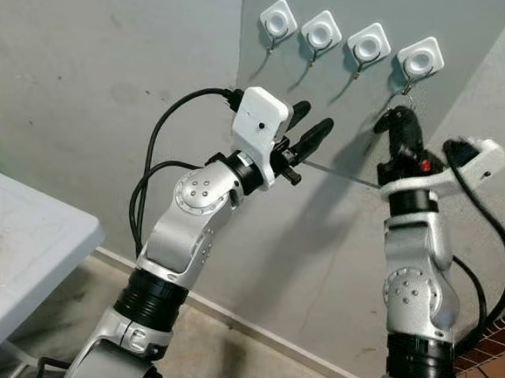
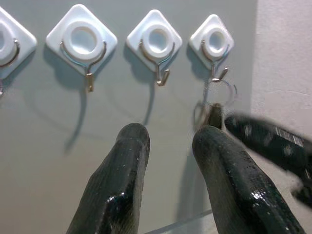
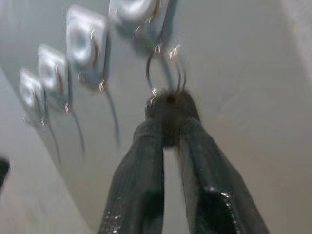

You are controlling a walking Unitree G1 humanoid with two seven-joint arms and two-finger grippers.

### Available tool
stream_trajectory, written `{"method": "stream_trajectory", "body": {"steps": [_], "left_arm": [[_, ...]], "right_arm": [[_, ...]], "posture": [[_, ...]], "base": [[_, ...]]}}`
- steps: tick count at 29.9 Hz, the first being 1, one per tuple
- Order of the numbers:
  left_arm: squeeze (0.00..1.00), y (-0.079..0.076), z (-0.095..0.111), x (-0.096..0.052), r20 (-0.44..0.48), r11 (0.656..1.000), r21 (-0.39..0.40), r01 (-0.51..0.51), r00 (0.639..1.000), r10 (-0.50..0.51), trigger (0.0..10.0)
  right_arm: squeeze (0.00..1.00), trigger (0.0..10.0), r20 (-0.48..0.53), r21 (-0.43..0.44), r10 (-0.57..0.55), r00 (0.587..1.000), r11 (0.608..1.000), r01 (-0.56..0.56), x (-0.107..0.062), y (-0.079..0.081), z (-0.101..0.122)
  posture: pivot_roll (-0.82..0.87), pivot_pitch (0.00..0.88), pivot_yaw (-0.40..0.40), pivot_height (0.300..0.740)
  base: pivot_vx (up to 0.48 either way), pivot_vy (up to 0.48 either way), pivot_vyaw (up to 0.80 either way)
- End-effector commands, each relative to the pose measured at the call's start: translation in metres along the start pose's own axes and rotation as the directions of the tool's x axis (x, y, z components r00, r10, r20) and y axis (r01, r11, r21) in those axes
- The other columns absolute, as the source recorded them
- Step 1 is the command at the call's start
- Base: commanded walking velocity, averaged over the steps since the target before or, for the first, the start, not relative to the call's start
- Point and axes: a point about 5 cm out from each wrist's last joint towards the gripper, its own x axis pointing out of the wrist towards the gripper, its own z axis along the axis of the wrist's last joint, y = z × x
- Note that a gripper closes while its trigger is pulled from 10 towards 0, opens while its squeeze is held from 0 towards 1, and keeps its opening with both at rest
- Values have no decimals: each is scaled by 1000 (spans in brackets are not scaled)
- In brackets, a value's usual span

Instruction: Hang keys on a hook

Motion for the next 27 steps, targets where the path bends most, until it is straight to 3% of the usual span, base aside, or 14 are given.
{"method": "stream_trajectory", "body": {"steps": [1,4,6,16,18,23,27], "left_arm": [[0,1,2,-1,10,999,7,-32,999,32,10000],[0,2,-1,-3,4,998,5,-55,998,55,10000],[0,7,-14,-11,-27,991,-20,-131,991,130,10000],[0,19,-52,-39,-145,956,-55,-289,949,278,10000],[0,21,-69,-54,-188,951,-29,-309,936,299,10000],[0,25,-95,-71,-284,913,-104,-394,892,353,10000],[0,24,-124,-92,-352,910,-35,-414,857,377,10000]], "right_arm": [[1000,10000,-24,-92,43,999,995,-45,-2,4,-5],[1000,10000,-49,-140,62,997,988,-68,-6,5,-10],[1000,10000,-95,-229,77,992,968,-97,-14,7,-20],[1000,10000,-164,-268,29,986,961,-73,-38,0,-40],[1000,10000,-193,-257,-18,981,966,-33,-48,-7,-48],[1000,10000,-244,-270,-65,968,963,-3,-62,-16,-63],[1000,10000,-334,-317,-133,933,948,22,-82,-36,-86]], "posture": [[109,34,-31,740],[109,34,-31,740],[108,39,-32,740],[107,43,-35,740],[103,40,-31,740],[104,37,-29,740],[103,28,-29,740]], "base": [[0,0,0],[0,0,0],[0,0,0],[0,0,0],[0,0,0],[0,0,0],[0,0,0]]}}
